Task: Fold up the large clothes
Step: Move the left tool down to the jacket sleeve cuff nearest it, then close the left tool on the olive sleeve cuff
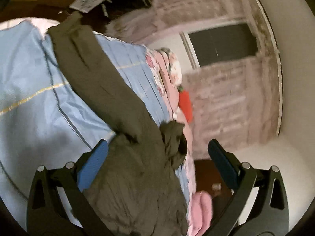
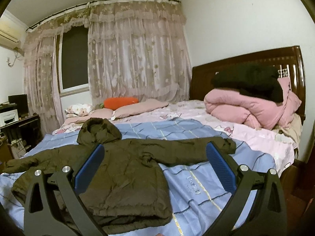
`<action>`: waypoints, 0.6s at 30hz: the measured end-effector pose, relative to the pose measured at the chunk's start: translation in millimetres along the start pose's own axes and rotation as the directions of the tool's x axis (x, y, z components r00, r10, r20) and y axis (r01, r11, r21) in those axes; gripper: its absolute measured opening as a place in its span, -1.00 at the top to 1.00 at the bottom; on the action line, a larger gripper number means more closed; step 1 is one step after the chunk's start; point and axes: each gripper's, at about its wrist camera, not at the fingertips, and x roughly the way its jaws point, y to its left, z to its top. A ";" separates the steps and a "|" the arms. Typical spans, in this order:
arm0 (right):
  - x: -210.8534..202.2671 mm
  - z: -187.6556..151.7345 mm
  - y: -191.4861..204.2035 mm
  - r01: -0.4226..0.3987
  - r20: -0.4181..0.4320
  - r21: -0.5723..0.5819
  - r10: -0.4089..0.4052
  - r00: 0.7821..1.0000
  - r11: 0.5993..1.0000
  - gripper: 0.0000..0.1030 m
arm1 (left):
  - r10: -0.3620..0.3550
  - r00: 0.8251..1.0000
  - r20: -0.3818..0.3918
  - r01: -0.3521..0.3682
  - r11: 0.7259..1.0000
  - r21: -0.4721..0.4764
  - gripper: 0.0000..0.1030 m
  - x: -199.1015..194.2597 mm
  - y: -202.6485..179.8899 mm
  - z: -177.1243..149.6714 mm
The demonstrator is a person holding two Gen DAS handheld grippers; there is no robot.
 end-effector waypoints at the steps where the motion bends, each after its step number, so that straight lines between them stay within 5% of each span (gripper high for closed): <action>1: 0.9 -0.7 0.7 -0.005 -0.005 -0.001 0.005 1.000 1.000 -0.97 | 0.009 1.000 0.007 -0.009 1.000 -0.008 -0.96 3.1 9.3 5.7; 11: 13.7 -9.9 13.5 -0.041 -0.057 -0.021 0.040 0.998 0.999 -0.97 | 0.111 0.993 0.042 -0.108 0.992 -0.060 -0.96 41.1 61.1 39.5; 18: 25.7 -16.4 21.1 -0.055 -0.095 -0.038 0.051 0.994 0.998 -0.97 | 0.114 0.990 0.077 -0.110 0.992 -0.057 -0.96 62.5 81.6 67.9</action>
